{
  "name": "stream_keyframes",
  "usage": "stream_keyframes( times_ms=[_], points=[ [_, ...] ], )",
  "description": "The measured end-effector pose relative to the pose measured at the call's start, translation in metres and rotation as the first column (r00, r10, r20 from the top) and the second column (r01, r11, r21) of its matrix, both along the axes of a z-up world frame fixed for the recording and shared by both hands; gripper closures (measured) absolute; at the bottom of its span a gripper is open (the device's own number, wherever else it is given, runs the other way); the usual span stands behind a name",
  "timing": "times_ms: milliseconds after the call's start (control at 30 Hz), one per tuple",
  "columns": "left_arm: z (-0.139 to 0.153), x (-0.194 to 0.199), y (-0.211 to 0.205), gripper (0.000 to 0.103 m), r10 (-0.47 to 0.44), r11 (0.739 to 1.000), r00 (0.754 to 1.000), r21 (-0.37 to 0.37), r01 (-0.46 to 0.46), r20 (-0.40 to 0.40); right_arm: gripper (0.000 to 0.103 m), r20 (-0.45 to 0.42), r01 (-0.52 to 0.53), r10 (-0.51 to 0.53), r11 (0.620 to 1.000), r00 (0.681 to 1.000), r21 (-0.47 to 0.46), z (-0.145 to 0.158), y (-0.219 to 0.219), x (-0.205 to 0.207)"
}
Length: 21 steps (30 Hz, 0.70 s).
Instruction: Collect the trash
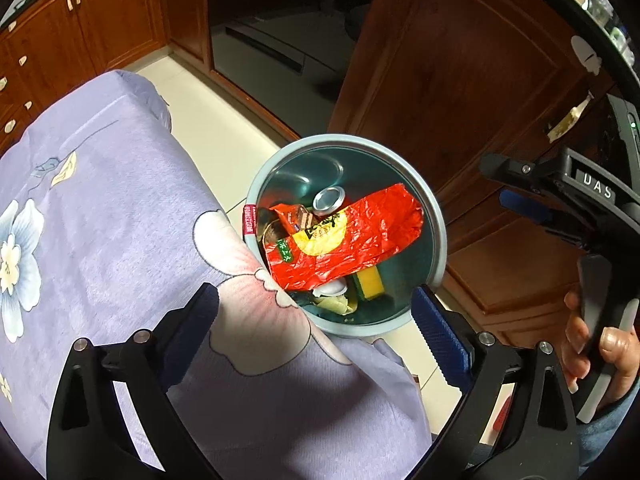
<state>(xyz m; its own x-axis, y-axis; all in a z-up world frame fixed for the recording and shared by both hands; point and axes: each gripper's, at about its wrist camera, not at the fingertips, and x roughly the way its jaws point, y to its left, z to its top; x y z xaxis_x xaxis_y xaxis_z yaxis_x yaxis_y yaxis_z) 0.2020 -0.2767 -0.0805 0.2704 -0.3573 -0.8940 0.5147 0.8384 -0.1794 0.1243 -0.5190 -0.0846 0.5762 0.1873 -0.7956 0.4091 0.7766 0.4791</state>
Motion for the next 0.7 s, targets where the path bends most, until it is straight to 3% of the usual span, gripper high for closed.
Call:
stream_keyframes(
  times_ms=[67, 400, 700],
  points=[
    [0.005, -0.003, 0.003, 0.006, 0.003, 1.000, 1.000, -0.002, -0.003, 0.010, 0.019, -0.002, -0.005, 0.005, 1.000, 1.000, -0.007, 0.005, 0.005, -0.003],
    [0.035, -0.033, 0.027, 0.004, 0.020, 1.000, 0.997, 0.000, -0.020, 0.077, 0.007, 0.030, -0.058, 0.060, 0.996, 0.998, -0.061, 0.036, 0.035, -0.027],
    [0.052, -0.062, 0.048, 0.004, 0.055, 0.997, 0.992, 0.041, -0.061, 0.116, 0.007, -0.022, -0.121, 0.119, 0.966, 0.993, -0.227, 0.063, 0.073, -0.055]
  ],
)
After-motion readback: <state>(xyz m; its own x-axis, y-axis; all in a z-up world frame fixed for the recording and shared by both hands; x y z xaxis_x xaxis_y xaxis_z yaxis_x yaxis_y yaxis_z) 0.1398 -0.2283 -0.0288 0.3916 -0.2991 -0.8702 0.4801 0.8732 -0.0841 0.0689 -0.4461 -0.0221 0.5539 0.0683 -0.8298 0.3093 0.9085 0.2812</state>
